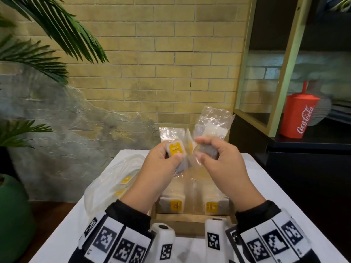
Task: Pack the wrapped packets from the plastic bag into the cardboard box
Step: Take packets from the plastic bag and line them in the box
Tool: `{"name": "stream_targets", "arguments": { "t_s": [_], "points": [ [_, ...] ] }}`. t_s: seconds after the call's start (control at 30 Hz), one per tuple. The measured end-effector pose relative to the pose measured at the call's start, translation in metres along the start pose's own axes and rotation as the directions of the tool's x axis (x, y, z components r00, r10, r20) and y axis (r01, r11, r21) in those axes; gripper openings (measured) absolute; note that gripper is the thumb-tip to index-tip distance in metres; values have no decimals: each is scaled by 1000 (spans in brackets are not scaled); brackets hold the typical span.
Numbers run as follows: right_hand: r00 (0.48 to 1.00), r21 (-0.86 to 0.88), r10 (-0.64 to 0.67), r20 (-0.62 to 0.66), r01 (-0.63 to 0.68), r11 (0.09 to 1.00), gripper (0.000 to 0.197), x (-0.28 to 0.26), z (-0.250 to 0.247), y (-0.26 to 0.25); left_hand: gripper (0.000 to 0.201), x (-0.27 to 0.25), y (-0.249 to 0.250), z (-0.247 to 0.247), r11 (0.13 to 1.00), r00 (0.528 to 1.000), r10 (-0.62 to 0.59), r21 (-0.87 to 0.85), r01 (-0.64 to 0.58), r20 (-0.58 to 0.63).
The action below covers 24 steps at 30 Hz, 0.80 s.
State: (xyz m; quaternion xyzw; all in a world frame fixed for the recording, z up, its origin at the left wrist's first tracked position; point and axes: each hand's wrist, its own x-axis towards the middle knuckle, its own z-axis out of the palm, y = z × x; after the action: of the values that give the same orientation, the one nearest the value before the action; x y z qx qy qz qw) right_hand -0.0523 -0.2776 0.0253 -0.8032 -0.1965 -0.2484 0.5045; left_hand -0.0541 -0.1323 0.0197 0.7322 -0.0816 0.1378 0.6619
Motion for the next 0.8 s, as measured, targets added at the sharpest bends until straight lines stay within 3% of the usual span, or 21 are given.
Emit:
{"name": "stream_targets", "arguments": {
  "t_s": [0.17, 0.27, 0.33, 0.53, 0.7, 0.8],
  "points": [
    [998, 133, 45, 33, -49, 990, 32, 4, -20, -1, 67, 7, -2, -19, 998, 984, 15, 63, -4, -175],
    [987, 196, 71, 144, -99, 976, 26, 4, -31, -3, 53, 10, 0, -26, 988, 983, 18, 154, 10, -184],
    [977, 222, 80, 198, -125, 967, 29, 5, -36, -2, 33, 10, 2, -28, 986, 996, 1, 164, 13, -86],
    [952, 260, 70, 298, -151, 954, 31, 4, -36, -2, 27, -1, 12, -20, 978, 982, -62, 209, 24, 177],
    [946, 377, 2, 324, -131, 917, 27, 4, -36, -3, 57, -6, 8, -19, 955, 932, -10, 280, -99, 363],
    [946, 407, -15, 323, -125, 905, 26, 5, -35, -2, 50, -5, 1, -17, 921, 885, -14, 351, -170, 465]
  ]
}}
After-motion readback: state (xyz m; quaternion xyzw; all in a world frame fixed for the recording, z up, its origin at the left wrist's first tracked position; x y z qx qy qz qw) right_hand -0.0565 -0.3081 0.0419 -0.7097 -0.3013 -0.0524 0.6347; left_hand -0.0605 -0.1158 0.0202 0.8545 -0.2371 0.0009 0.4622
